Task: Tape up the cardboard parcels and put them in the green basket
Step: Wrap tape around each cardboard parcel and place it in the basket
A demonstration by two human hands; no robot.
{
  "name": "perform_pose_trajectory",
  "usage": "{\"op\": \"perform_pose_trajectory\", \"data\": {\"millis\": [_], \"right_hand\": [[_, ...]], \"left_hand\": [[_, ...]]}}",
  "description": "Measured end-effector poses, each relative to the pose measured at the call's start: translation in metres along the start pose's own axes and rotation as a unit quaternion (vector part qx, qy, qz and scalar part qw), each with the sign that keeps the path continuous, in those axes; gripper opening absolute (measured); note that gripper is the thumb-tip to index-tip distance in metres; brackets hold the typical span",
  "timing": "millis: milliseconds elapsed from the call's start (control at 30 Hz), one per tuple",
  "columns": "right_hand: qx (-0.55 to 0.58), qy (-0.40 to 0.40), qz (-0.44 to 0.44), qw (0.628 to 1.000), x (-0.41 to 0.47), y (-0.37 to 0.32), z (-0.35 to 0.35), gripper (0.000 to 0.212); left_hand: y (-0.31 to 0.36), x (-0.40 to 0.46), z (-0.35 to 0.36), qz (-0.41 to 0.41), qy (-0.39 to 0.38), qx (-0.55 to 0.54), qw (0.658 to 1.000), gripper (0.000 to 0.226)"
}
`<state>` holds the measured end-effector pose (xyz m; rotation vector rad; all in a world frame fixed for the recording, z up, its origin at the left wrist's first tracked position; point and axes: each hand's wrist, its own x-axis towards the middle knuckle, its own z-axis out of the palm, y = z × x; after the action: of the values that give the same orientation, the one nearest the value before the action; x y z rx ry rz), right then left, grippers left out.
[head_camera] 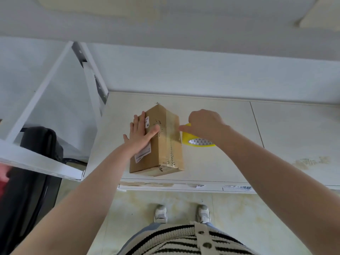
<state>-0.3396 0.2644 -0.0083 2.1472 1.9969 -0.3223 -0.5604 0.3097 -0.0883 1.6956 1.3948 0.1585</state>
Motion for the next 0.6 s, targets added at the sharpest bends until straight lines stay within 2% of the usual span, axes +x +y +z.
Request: {"op": "perform_pose_trajectory", "data": {"millis": [67, 200, 333, 467, 600], "right_hand": [[0.016, -0.013, 0.007, 1.000, 0.004, -0.009, 0.000, 0.053], [-0.002, 0.005, 0.013, 1.000, 0.009, -0.016, -0.001, 0.055], [0.008, 0.001, 0.028, 1.000, 0.012, -0.015, -0.002, 0.058], [0.059, -0.006, 0.019, 0.998, 0.009, -0.004, -0.005, 0.057], [0.130, -0.046, -0.003, 0.990, -0.002, 0.020, -0.021, 0.055]], "left_hand": [[0.001, -0.003, -0.007, -0.025, -0.028, -0.043, 0.998, 0.144], [0.006, -0.005, -0.015, -0.051, -0.065, -0.106, 0.991, 0.138], [0.007, -0.004, -0.013, -0.064, -0.066, -0.195, 0.976, 0.146], [0.004, -0.003, -0.008, -0.039, -0.043, -0.314, 0.948, 0.115], [0.007, -0.002, 0.006, -0.010, -0.064, -0.367, 0.928, 0.105]]}}
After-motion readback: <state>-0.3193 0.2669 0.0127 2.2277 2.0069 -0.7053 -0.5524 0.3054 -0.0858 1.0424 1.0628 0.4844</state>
